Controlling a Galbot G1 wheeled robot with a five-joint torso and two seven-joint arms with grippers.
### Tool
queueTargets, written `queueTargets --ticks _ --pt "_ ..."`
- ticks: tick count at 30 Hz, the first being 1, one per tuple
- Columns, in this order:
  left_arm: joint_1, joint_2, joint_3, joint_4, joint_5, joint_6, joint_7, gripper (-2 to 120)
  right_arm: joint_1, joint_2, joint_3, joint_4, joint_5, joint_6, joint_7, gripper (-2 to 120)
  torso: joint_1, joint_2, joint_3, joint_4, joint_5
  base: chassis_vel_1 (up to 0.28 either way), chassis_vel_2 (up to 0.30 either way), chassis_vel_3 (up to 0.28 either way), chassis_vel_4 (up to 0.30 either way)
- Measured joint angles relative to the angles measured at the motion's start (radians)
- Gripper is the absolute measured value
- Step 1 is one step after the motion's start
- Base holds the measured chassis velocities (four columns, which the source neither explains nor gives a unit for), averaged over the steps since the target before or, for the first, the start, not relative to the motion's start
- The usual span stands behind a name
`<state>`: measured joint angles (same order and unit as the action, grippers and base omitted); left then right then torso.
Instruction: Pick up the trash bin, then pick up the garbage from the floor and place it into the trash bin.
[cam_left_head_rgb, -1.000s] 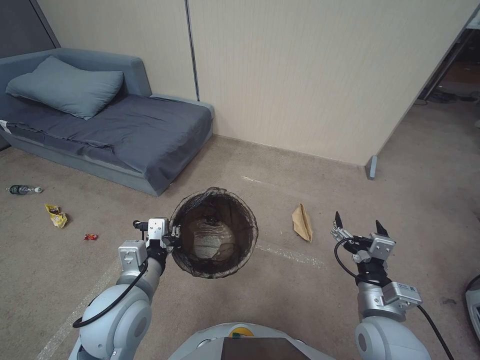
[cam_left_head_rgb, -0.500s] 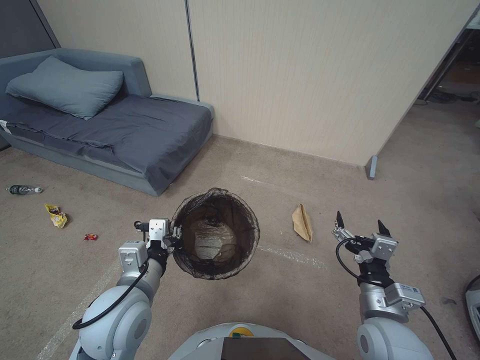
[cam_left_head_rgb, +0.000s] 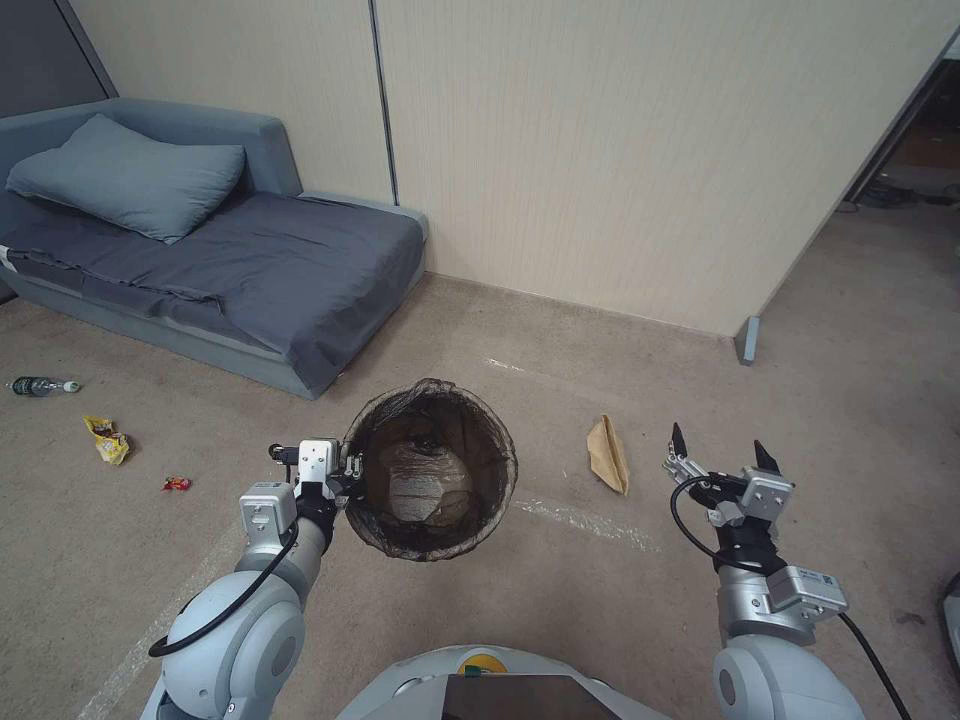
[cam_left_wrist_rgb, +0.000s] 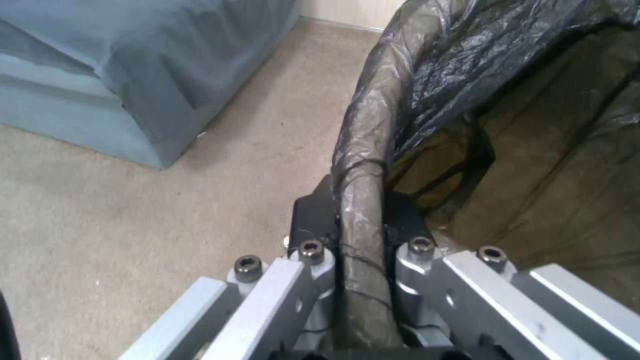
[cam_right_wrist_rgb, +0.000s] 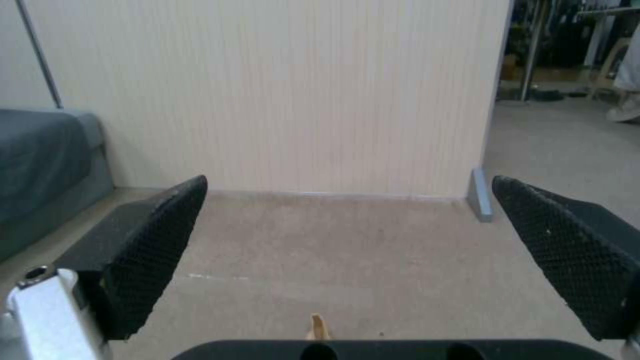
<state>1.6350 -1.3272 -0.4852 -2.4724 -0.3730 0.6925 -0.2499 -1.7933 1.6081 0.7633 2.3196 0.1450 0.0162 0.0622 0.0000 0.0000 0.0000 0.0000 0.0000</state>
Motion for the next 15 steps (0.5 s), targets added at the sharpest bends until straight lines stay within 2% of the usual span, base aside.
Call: queueTargets --ticks 15 --pt "-0.001 0.000 -0.003 0.006 0.001 0.000 0.008 5 0.001 0.000 -0.001 -0.007 -0.007 0.006 -0.001 100 0.000 0.000 0.000 -0.0001 0.0000 -0.070 0.062 0.072 -0.068"
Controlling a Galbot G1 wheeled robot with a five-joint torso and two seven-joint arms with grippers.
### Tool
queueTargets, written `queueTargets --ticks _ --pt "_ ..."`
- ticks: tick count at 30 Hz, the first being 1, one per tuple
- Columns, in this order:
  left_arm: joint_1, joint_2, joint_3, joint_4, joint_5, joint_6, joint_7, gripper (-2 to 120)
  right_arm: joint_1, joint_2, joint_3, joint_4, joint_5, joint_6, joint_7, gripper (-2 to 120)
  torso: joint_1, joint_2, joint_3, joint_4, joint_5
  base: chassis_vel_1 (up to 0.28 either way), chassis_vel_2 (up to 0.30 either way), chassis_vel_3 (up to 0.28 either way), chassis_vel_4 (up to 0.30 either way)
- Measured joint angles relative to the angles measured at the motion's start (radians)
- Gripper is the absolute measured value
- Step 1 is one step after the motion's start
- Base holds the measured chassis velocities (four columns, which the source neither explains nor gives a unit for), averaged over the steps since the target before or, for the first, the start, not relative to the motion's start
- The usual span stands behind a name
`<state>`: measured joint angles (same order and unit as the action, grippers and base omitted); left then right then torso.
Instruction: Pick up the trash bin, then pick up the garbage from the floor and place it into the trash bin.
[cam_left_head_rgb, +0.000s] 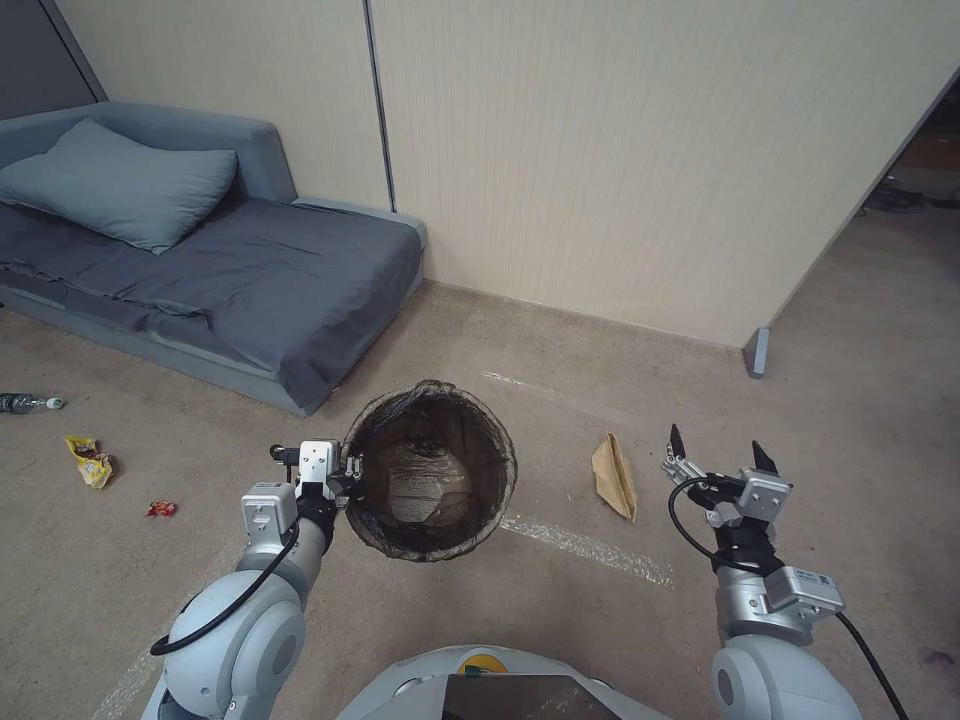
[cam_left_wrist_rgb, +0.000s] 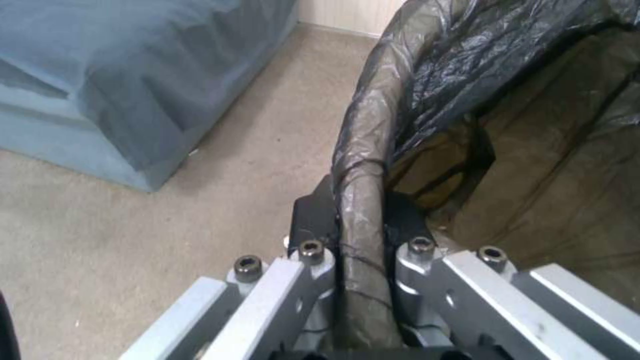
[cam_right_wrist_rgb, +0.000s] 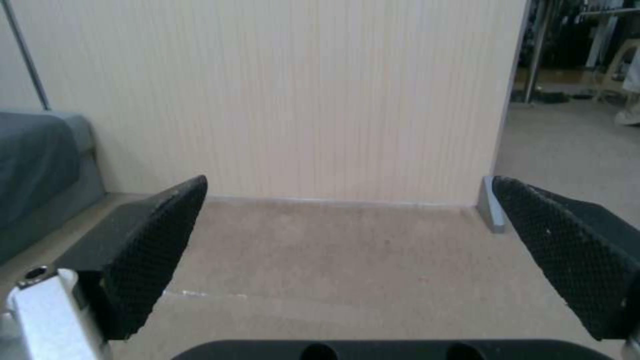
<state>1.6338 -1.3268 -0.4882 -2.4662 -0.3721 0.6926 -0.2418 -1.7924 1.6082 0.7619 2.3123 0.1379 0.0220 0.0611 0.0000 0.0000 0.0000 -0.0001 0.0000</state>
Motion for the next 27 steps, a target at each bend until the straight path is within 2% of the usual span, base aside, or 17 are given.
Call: queueTargets --ticks 22,27 --pt "-0.010 -0.002 -0.002 0.003 -0.007 -0.003 0.004 5 0.001 0.000 -0.001 -0.010 -0.003 -0.002 -0.003 100 0.000 0.000 0.000 0.0001 -0.0002 -0.093 0.082 0.083 -0.086" --pt "-0.018 0.025 -0.015 0.000 -0.061 0.004 -0.011 5 0.035 -0.009 0.012 -0.047 0.023 -0.096 -0.035 100 0.000 0.000 0.000 -0.0001 0.0000 -0.010 0.009 0.002 -0.005"
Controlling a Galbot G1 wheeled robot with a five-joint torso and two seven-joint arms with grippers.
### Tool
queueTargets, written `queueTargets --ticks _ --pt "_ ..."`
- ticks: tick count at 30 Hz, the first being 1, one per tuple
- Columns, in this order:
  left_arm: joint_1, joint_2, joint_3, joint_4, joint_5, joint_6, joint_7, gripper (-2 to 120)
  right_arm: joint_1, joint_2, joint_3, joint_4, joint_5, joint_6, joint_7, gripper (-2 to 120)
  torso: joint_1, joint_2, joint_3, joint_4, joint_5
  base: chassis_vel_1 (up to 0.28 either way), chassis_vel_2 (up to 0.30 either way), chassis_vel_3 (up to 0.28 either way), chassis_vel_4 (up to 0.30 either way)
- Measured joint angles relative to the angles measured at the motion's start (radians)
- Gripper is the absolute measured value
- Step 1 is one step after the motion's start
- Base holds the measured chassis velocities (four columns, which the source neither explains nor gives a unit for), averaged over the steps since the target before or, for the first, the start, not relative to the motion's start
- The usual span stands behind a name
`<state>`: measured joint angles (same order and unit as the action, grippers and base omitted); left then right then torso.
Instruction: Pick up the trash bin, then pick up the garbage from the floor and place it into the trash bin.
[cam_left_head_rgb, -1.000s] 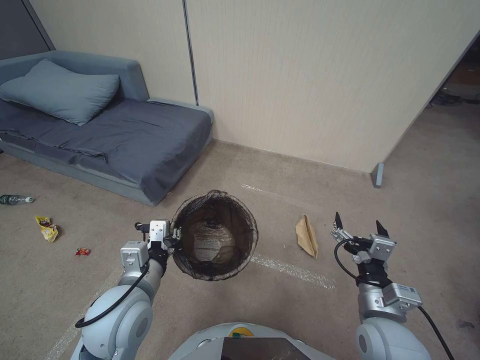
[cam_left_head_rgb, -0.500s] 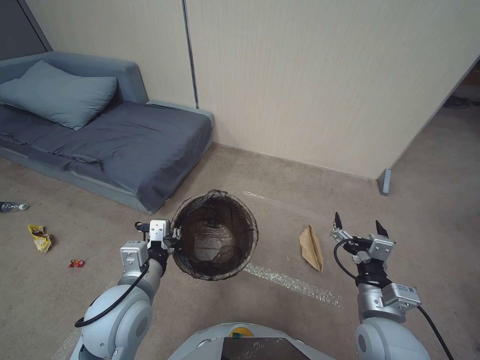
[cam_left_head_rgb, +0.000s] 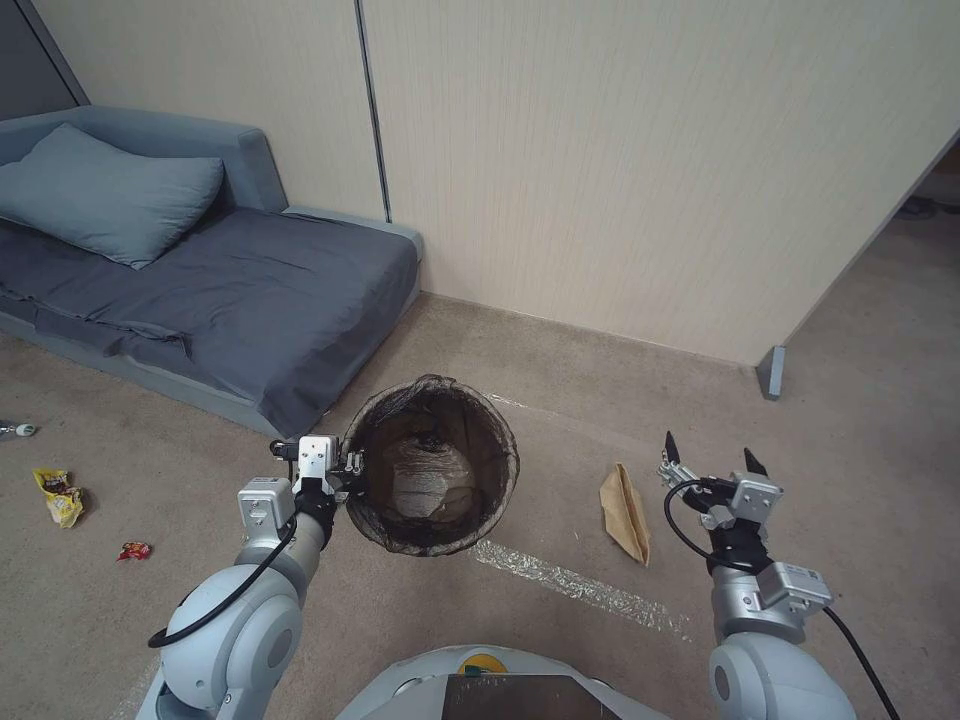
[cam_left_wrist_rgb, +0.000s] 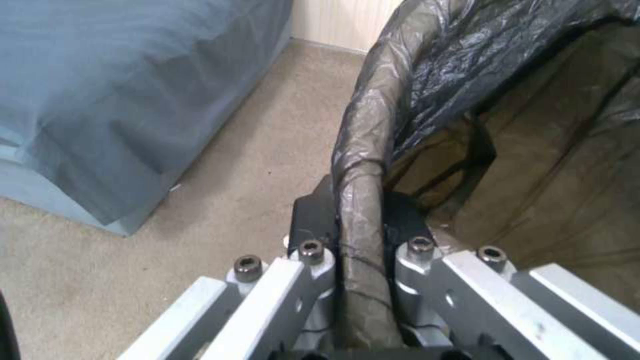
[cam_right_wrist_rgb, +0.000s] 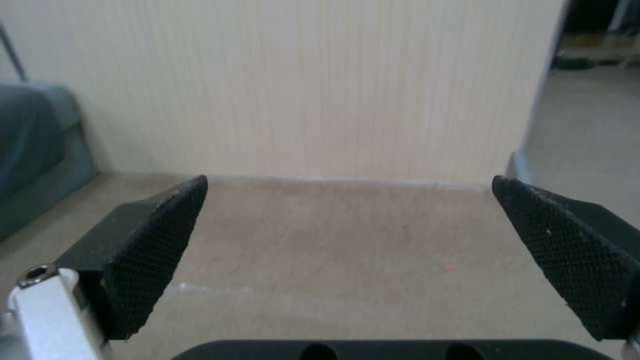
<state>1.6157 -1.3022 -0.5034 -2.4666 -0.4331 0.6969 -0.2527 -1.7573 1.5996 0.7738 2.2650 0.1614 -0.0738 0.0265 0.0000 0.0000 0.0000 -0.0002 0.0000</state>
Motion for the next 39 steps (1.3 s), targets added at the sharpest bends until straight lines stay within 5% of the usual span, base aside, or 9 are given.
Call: queueTargets --ticks 11,18,39 --pt "0.005 0.028 0.009 -0.020 -0.041 0.009 -0.005 5 0.093 -0.168 -0.035 -0.123 0.109 -0.191 -0.054 100 0.000 0.000 0.000 0.0003 0.0002 0.000 0.000 0.000 0.000" --pt "-0.019 0.085 0.011 -0.002 -0.076 0.019 -0.006 5 0.154 -0.282 -0.044 -0.291 0.315 -0.263 -0.024 100 0.000 0.000 0.000 0.0004 0.0003 0.000 0.000 0.000 0.000" --pt "-0.054 0.074 0.014 0.027 -0.079 0.030 -0.016 5 0.340 -0.361 -0.158 -0.662 0.406 -0.307 0.006 100 0.000 0.000 0.000 0.0003 0.0001 0.000 0.000 0.000 0.000"
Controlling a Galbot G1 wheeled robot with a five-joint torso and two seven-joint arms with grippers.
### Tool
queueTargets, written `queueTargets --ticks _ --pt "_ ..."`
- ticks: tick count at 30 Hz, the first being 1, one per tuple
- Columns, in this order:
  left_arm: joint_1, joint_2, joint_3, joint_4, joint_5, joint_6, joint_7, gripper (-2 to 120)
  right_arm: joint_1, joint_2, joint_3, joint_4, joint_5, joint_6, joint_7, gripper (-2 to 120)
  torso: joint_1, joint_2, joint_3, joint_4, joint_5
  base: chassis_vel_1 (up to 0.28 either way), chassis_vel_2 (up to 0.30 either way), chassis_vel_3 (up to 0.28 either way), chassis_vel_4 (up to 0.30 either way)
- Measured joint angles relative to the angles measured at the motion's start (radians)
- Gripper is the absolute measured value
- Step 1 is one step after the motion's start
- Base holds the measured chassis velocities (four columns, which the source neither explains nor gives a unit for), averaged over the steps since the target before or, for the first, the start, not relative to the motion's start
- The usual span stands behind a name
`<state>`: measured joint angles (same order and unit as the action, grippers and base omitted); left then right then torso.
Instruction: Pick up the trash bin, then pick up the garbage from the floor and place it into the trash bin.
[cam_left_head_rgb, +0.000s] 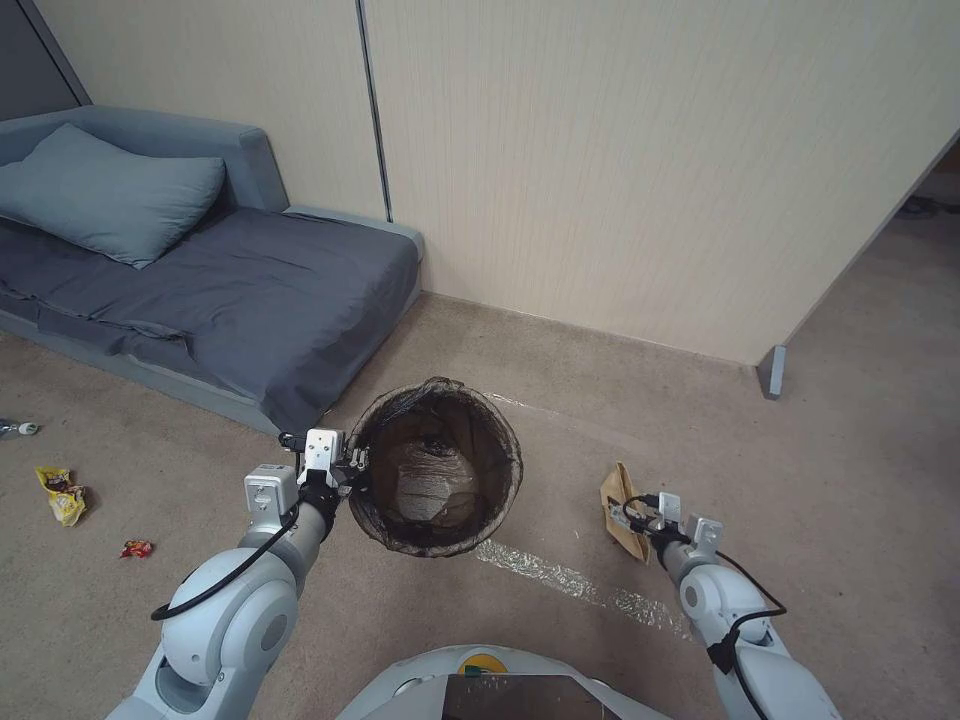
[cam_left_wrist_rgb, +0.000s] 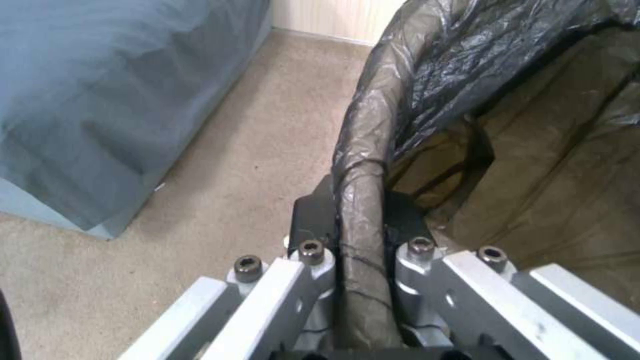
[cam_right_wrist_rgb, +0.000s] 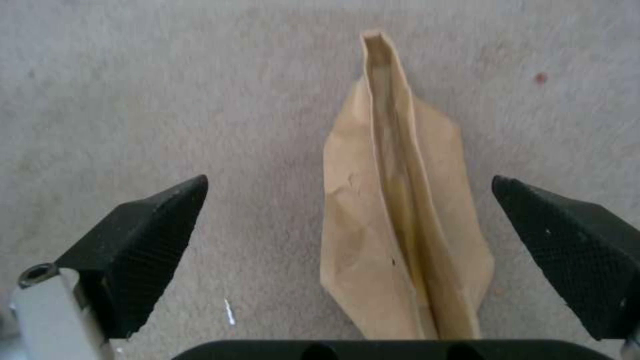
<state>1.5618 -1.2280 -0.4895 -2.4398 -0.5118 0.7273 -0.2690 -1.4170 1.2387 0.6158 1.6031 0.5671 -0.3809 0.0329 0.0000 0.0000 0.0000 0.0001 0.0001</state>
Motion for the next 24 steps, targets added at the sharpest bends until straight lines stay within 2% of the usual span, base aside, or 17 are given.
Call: queueTargets --ticks 2,10,24 --pt "0.001 -0.004 0.002 0.001 0.003 0.000 0.001 5 0.031 0.005 -0.021 -0.061 -0.003 -0.001 -0.004 100 0.000 0.000 0.000 -0.0002 -0.0001 0.000 0.000 0.000 0.000" --pt "0.006 -0.007 0.003 -0.001 0.003 0.001 0.004 5 0.076 0.024 -0.042 -0.134 -0.014 -0.001 0.005 100 0.000 0.000 0.000 -0.0001 -0.0001 0.000 0.000 0.000 0.000" --pt "0.016 -0.010 0.007 -0.015 0.003 0.001 0.007 5 0.110 0.040 -0.049 -0.185 -0.043 0.011 0.013 100 0.000 0.000 0.000 -0.0001 -0.0001 0.000 0.000 0.000 0.000"
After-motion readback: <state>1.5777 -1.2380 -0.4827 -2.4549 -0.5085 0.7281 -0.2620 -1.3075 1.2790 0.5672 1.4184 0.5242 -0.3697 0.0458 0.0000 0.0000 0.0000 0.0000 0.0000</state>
